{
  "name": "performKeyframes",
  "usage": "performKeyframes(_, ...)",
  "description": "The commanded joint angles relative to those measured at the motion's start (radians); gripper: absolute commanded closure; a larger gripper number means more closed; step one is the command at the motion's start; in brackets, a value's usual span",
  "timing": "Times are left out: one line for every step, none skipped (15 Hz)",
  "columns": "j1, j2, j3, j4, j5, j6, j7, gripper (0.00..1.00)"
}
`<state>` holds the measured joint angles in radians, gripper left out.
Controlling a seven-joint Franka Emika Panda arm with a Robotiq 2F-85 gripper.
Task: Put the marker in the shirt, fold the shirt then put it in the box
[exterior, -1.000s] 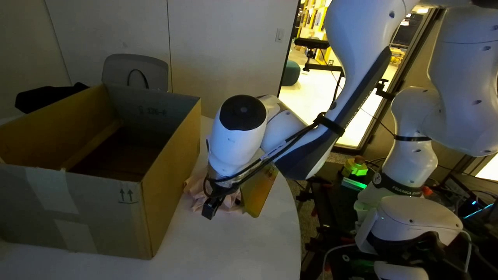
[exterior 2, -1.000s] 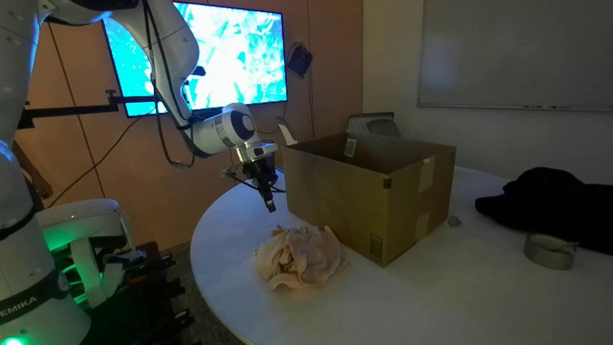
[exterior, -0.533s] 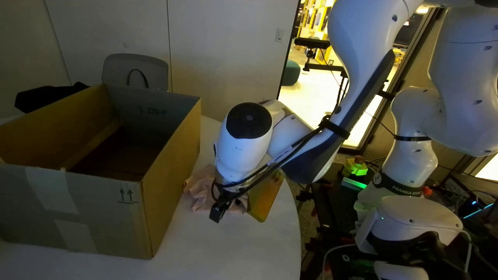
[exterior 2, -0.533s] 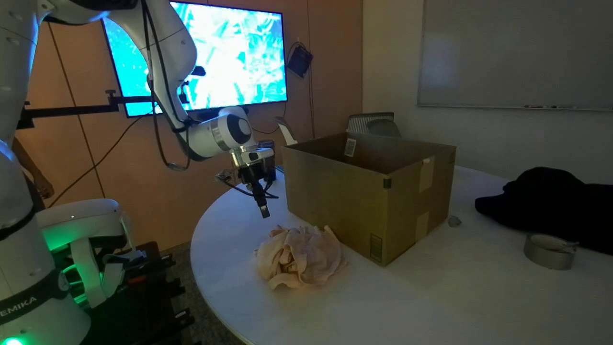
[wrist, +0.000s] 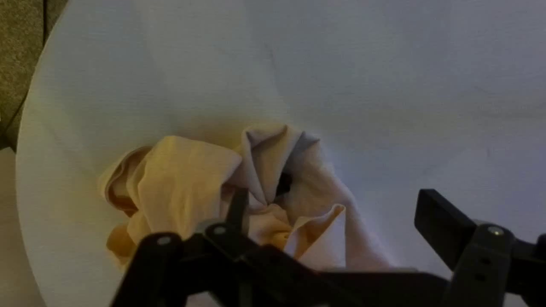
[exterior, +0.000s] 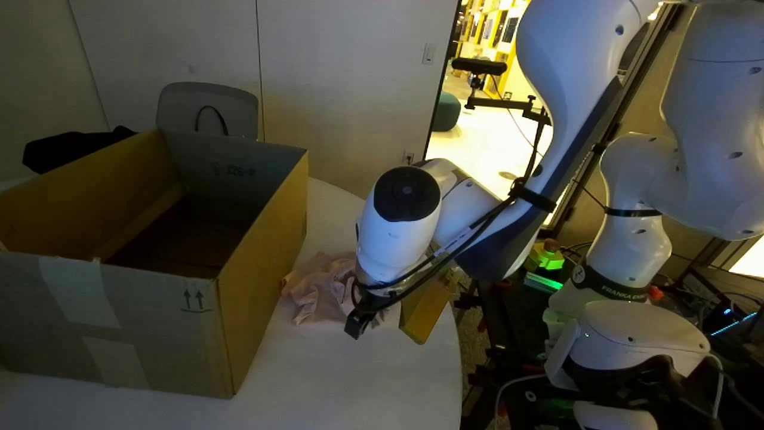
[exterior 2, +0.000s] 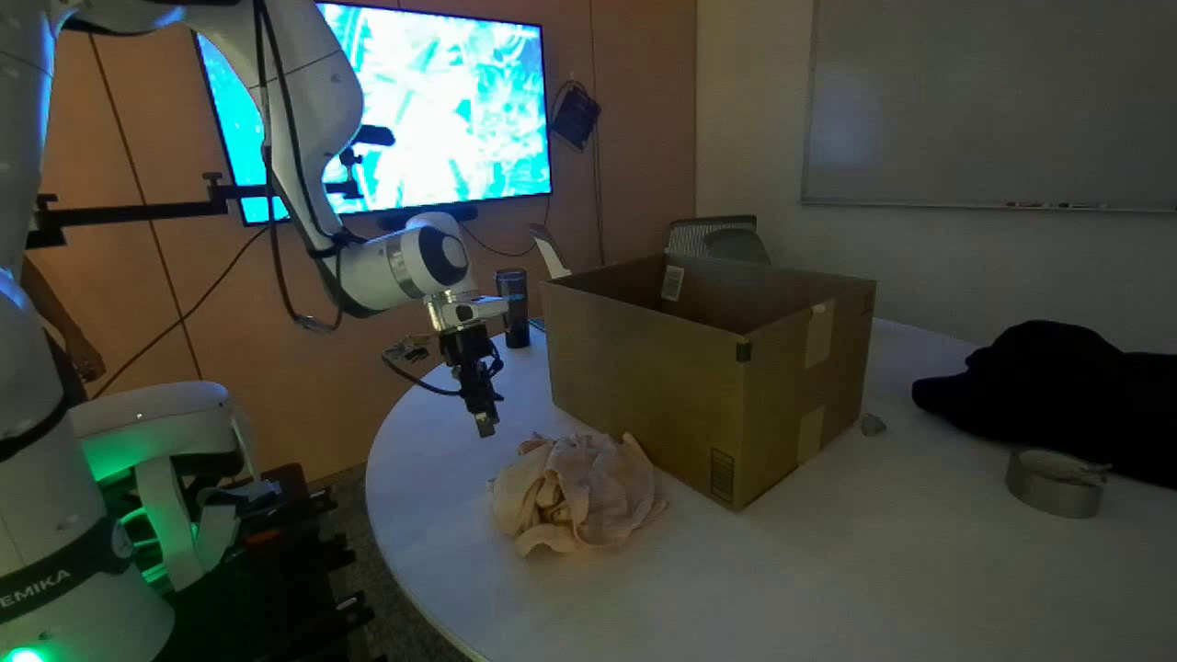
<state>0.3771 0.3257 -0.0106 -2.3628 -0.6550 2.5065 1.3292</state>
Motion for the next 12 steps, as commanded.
performKeyframes(-0.02, -0.111, -0.001, -0.101, -0.039, 0.002, 0.092, 0.0)
performKeyframes(-0.032, -0.13, -0.002, -0.121, -0.042, 0.003, 0.109, 0.0)
performKeyframes(-0.048, -0.146, -0.001, -0.14, -0.043, 0.013, 0.115, 0.0)
performKeyframes(-0.064, -0.16, -0.001, -0.155, -0.046, 0.021, 0.119, 0.0)
performKeyframes(-0.082, -0.173, -0.002, -0.166, -0.052, 0.035, 0.117, 0.0)
performKeyframes(-0.098, -0.179, -0.002, -0.172, -0.058, 0.044, 0.115, 0.0)
performKeyframes(-0.116, -0.181, -0.004, -0.17, -0.066, 0.05, 0.112, 0.0)
performKeyframes(-0.134, -0.179, -0.005, -0.168, -0.076, 0.061, 0.112, 0.0)
performKeyframes(-0.15, -0.173, -0.007, -0.164, -0.085, 0.078, 0.113, 0.0)
performKeyframes(-0.167, -0.164, -0.012, -0.157, -0.097, 0.102, 0.109, 0.0)
performKeyframes(-0.18, -0.153, -0.019, -0.153, -0.121, 0.134, 0.113, 0.0)
performKeyframes(-0.196, -0.14, -0.031, -0.141, -0.151, 0.16, 0.112, 0.0)
